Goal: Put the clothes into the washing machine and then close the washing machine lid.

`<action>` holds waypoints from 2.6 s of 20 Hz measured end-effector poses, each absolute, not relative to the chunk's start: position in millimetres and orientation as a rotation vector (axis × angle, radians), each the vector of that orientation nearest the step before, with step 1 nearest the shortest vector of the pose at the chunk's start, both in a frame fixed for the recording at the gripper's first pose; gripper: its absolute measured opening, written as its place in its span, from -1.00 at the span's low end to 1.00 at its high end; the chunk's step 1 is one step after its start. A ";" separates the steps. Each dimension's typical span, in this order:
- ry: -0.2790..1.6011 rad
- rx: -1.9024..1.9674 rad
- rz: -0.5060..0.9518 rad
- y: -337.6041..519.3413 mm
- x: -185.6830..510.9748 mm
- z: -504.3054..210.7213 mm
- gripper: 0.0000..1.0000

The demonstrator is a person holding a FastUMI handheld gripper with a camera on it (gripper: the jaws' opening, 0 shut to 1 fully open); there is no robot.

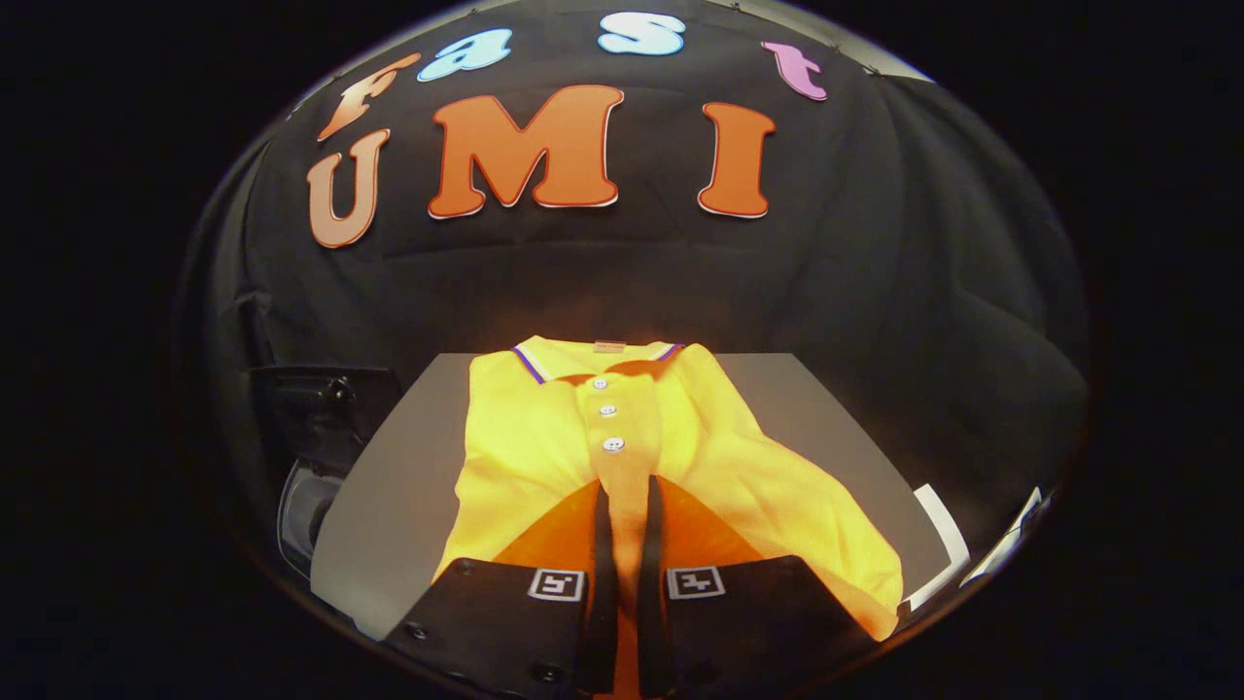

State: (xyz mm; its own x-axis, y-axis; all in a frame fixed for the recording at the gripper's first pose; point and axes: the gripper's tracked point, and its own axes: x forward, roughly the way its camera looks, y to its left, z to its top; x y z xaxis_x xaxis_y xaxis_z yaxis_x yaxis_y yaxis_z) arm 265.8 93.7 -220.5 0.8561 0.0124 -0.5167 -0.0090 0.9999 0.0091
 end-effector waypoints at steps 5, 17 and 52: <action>0.446 0.195 -0.017 106.6 254.9 -213.4 -0.83; 0.087 0.299 0.043 129.6 216.2 -99.9 -0.84; 0.292 0.259 0.352 509.3 236.5 -177.0 -0.84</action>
